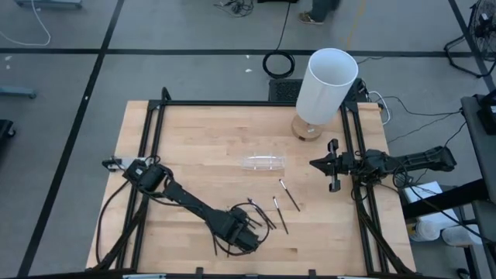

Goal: Put items in baskets/containers
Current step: Put the black eyeshadow brush into the middle section of the transparent organizer

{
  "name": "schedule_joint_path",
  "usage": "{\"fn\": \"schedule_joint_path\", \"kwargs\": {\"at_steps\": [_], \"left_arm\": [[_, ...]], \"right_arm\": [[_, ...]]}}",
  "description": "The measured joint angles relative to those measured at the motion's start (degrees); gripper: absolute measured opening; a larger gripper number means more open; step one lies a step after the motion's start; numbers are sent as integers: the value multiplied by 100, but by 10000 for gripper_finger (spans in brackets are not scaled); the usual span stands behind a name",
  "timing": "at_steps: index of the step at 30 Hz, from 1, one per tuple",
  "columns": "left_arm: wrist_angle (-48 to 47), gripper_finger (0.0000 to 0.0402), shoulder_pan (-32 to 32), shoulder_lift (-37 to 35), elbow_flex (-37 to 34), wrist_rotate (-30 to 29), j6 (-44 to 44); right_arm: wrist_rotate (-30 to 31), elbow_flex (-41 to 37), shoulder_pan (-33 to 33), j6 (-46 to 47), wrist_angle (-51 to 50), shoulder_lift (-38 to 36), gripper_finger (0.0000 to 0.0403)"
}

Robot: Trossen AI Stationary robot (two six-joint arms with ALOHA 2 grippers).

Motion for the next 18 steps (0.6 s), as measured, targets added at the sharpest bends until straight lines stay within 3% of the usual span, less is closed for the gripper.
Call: {"fn": "schedule_joint_path", "kwargs": {"at_steps": [5,12,18], "left_arm": [[-4,173,-35,5,-4,24,335],[32,111,-43,5,-9,58,441],[73,91,-47,5,-11,88,912]], "right_arm": [[0,1,0,0,-2,0,0],[0,0,0,0,-2,0,0],[0,1,0,0,-4,0,0]]}}
